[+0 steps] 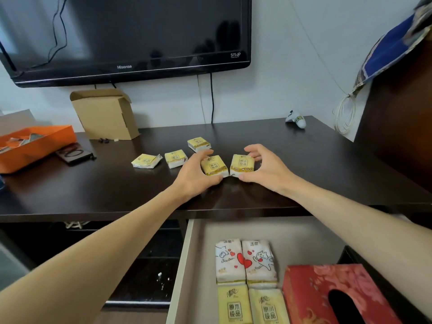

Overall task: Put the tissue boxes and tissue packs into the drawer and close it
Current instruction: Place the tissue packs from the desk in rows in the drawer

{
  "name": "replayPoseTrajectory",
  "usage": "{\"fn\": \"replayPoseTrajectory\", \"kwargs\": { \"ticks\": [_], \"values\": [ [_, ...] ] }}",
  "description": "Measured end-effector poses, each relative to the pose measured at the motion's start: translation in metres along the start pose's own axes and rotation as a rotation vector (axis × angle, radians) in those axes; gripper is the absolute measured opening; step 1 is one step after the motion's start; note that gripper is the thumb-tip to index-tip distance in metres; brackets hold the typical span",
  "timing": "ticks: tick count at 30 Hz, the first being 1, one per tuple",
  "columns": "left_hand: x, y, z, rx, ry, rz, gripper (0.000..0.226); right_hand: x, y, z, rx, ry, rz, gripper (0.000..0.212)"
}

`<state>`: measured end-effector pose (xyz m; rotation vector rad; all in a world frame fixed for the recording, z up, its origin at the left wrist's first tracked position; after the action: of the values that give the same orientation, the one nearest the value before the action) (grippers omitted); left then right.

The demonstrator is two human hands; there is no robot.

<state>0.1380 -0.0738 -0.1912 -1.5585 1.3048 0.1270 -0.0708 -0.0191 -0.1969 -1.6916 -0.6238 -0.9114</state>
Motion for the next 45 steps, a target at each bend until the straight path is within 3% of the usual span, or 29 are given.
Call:
{"fn": "replayPoseTrajectory", "kwargs": {
  "ticks": [3, 7, 12, 15, 18, 25, 32, 37, 41, 45],
  "values": [
    [-0.024, -0.011, 0.021, 0.025, 0.056, -0.013, 0.076, 0.013, -0.015, 0.036, -0.026, -0.046, -0.029, 0.073],
    [-0.052, -0.018, 0.080, 0.099, 0.055, 0.082, 0.077, 0.017, -0.033, 0.112, 0.088, -0.094, -0.072, 0.070],
    [-0.085, 0.001, 0.169, 0.334, 0.062, 0.172, 0.070, 0.007, -0.024, 0.198, 0.296, -0.068, 0.222, 0.061],
    [-0.096, 0.014, 0.195, 0.410, 0.114, -0.006, 0.068, 0.002, -0.013, 0.221, 0.363, -0.118, 0.511, 0.060],
    [-0.100, 0.028, 0.206, 0.439, 0.274, -0.279, 0.075, 0.003, -0.002, 0.231, 0.421, -0.150, 0.625, 0.055],
    [-0.082, 0.039, 0.217, 0.466, 0.285, -0.311, 0.071, 0.008, 0.011, 0.232, 0.427, -0.142, 0.717, 0.045],
    [-0.081, 0.042, 0.225, 0.476, 0.330, -0.381, 0.061, 0.003, 0.015, 0.233, 0.464, -0.093, 0.736, 0.037],
    [-0.086, 0.044, 0.227, 0.493, 0.403, -0.494, 0.065, -0.002, 0.018, 0.237, 0.436, -0.168, 0.788, 0.032],
    [-0.095, 0.041, 0.226, 0.472, 0.414, -0.495, 0.065, -0.002, 0.012, 0.235, 0.396, -0.176, 0.663, 0.029],
    [-0.103, 0.012, 0.206, 0.335, 0.346, -0.338, 0.044, 0.018, 0.001, 0.216, 0.269, -0.188, 0.422, 0.018]
  ]
}}
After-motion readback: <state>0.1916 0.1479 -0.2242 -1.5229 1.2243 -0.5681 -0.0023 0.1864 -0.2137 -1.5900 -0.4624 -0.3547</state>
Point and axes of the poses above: each hand's wrist, its own z-axis away from the middle knuckle, its own y-axis out of the palm, x = y × z, the point moved 5 cm from there along -z, towards the middle knuckle, and after that the axes turned 12 degrees about y, right-handed, at the moved point
